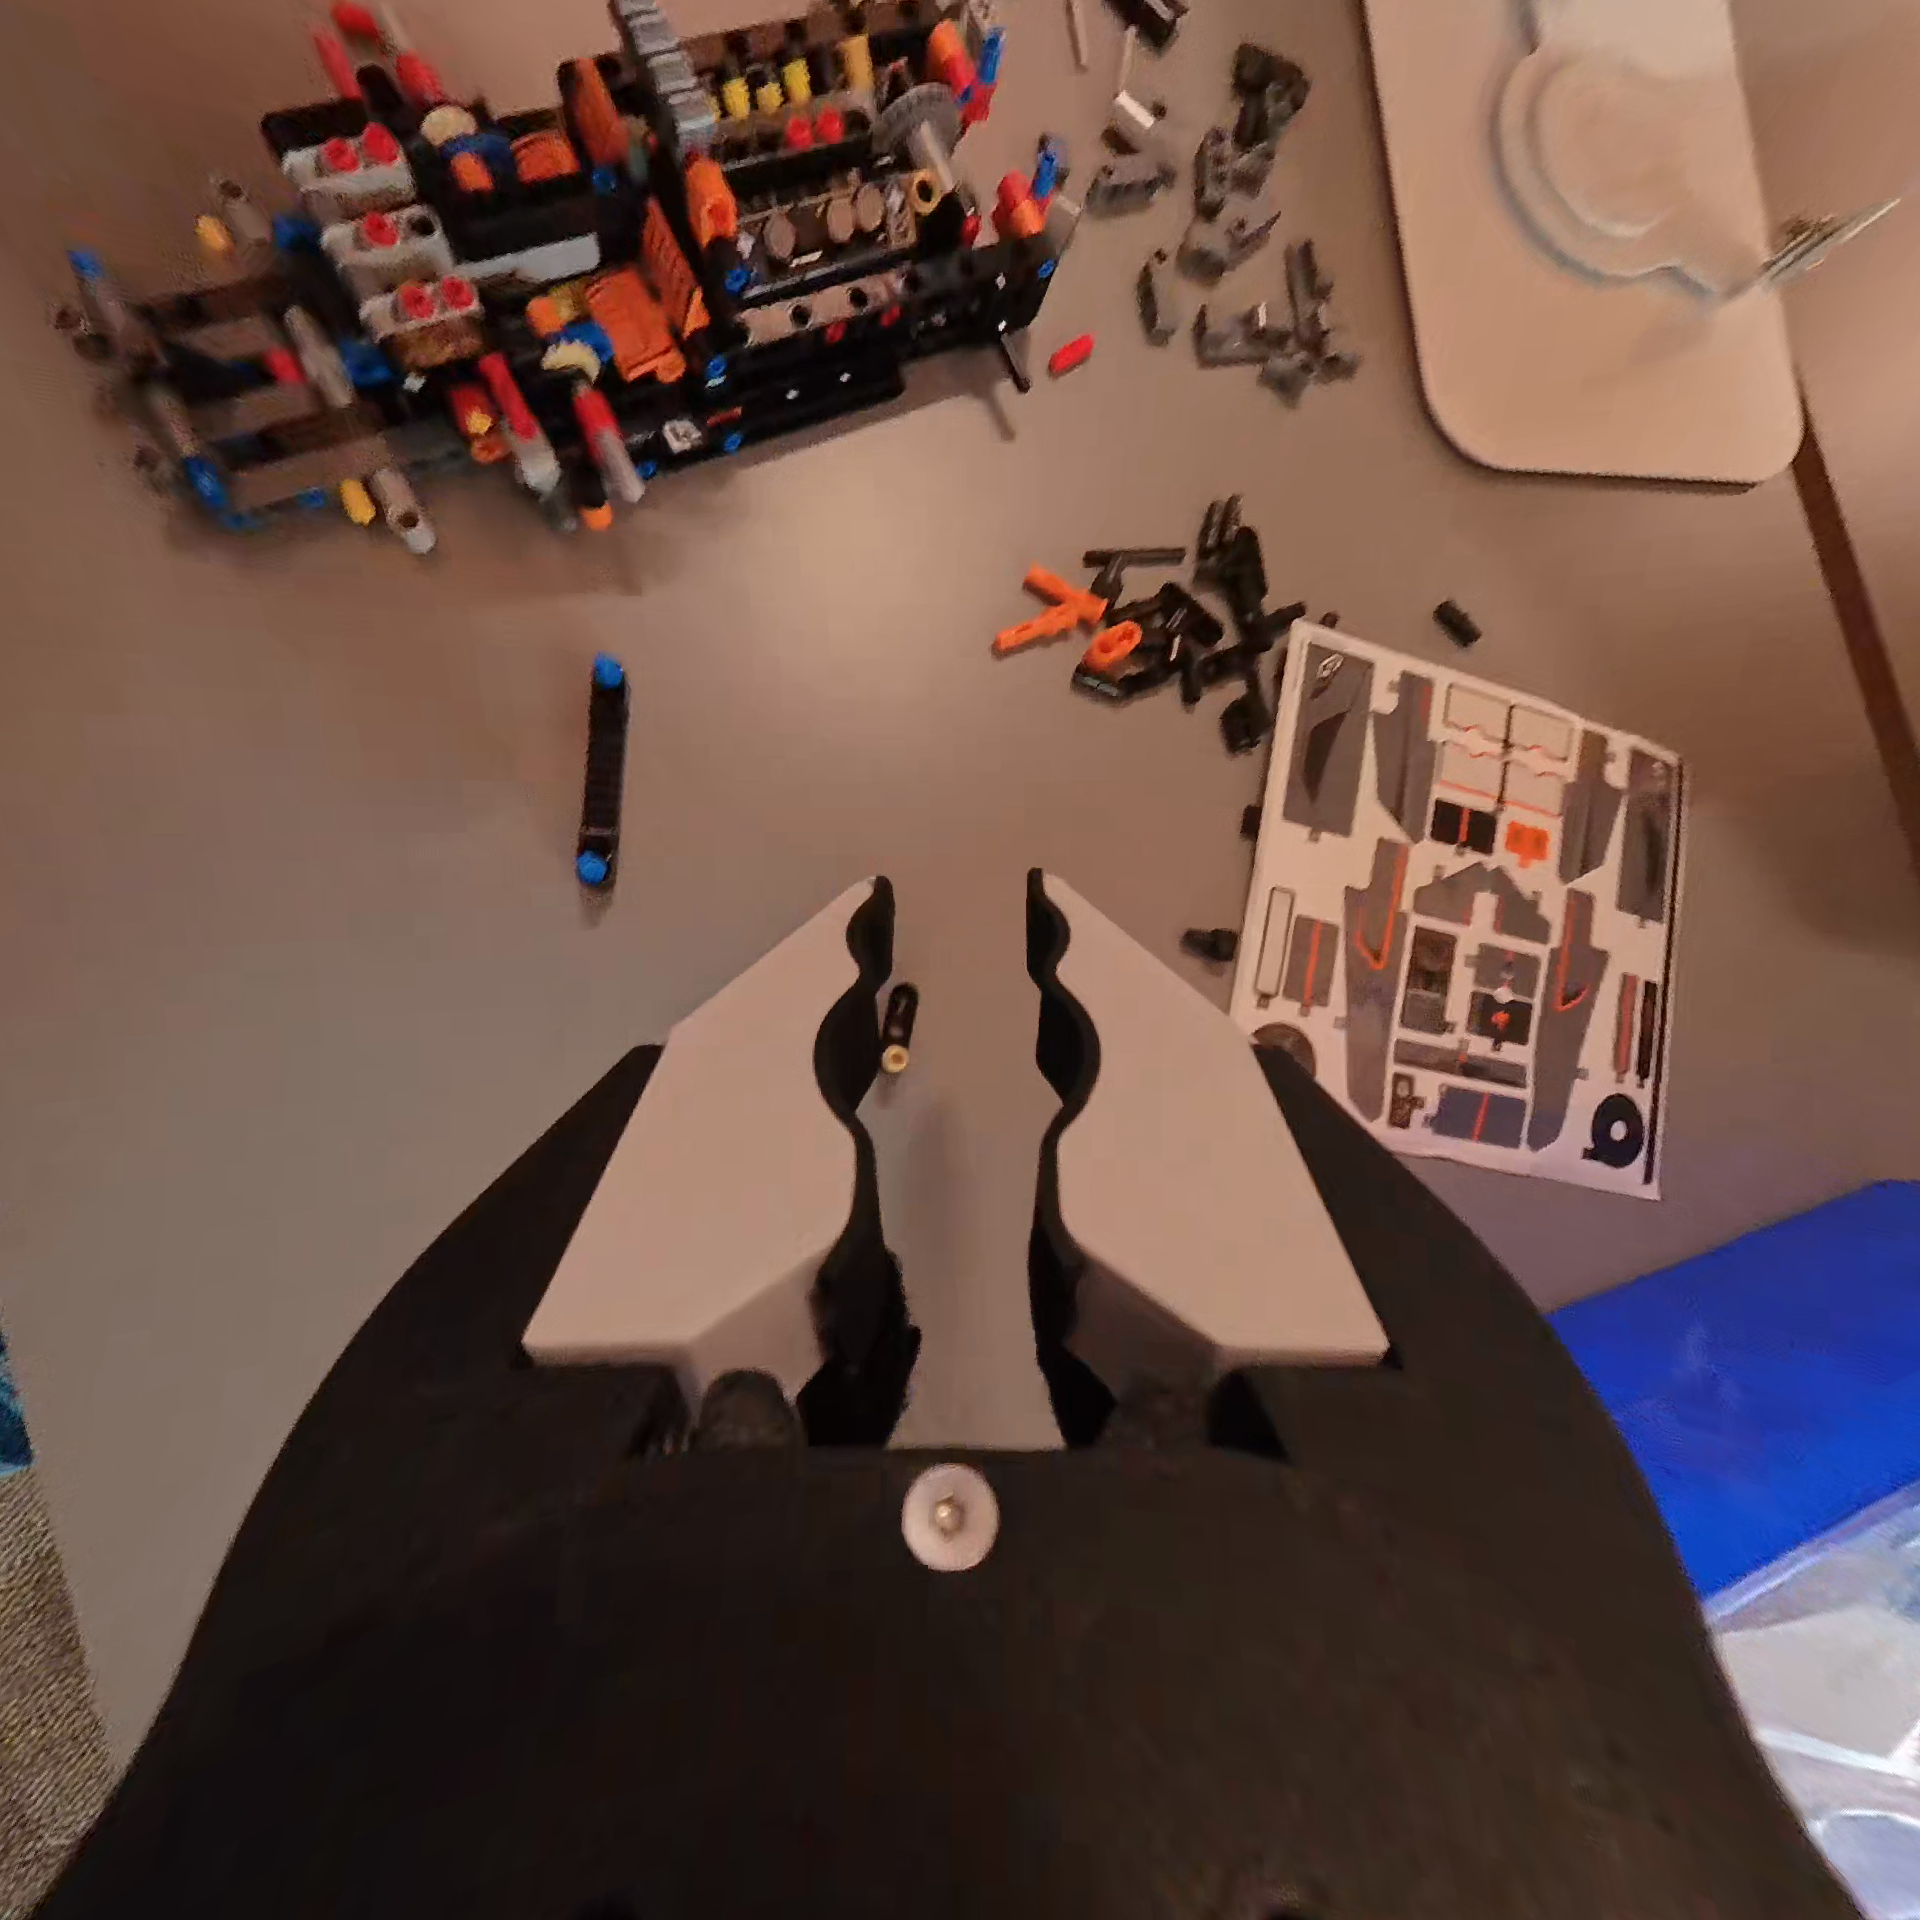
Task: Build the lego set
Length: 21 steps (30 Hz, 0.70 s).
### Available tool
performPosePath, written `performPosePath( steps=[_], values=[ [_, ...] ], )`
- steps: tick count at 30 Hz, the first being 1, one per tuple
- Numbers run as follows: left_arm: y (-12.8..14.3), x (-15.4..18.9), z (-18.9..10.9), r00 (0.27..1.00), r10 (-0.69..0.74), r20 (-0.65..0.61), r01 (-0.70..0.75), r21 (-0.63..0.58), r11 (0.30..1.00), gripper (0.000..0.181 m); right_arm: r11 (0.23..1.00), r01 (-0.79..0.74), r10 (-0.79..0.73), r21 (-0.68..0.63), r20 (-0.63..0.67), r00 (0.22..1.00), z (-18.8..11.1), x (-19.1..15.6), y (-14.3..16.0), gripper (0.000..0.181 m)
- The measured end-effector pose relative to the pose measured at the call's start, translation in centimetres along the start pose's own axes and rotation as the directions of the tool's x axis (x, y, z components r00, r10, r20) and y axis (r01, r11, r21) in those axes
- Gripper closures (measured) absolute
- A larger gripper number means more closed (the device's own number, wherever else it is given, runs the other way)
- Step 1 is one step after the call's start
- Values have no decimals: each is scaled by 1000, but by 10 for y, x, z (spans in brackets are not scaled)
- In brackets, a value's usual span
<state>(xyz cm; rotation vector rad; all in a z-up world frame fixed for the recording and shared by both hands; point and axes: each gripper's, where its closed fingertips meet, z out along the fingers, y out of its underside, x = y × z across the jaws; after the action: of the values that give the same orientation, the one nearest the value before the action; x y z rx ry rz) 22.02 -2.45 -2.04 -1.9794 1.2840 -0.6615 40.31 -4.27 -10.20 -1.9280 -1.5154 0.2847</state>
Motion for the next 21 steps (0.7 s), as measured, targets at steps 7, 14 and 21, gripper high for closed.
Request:
performPosePath(
  steps=[7, 14, 21],
  values=[
    [79, -19, -55, 971, -173, 166, 168, 45, 985, 168, 998, -46, 42, -46, -99, 994, 25, 37, -11, 158],
    [132, -29, -80, 920, -301, 249, 278, 123, 953, 169, 995, -87, 82, -59, -88, 993, 43, 40, -8, 155],
    [172, -28, -87, 873, -395, 286, 353, 188, 917, 167, 993, -117, 116, -2, -64, 991, 38, 31, -9, 155]
  ],
)
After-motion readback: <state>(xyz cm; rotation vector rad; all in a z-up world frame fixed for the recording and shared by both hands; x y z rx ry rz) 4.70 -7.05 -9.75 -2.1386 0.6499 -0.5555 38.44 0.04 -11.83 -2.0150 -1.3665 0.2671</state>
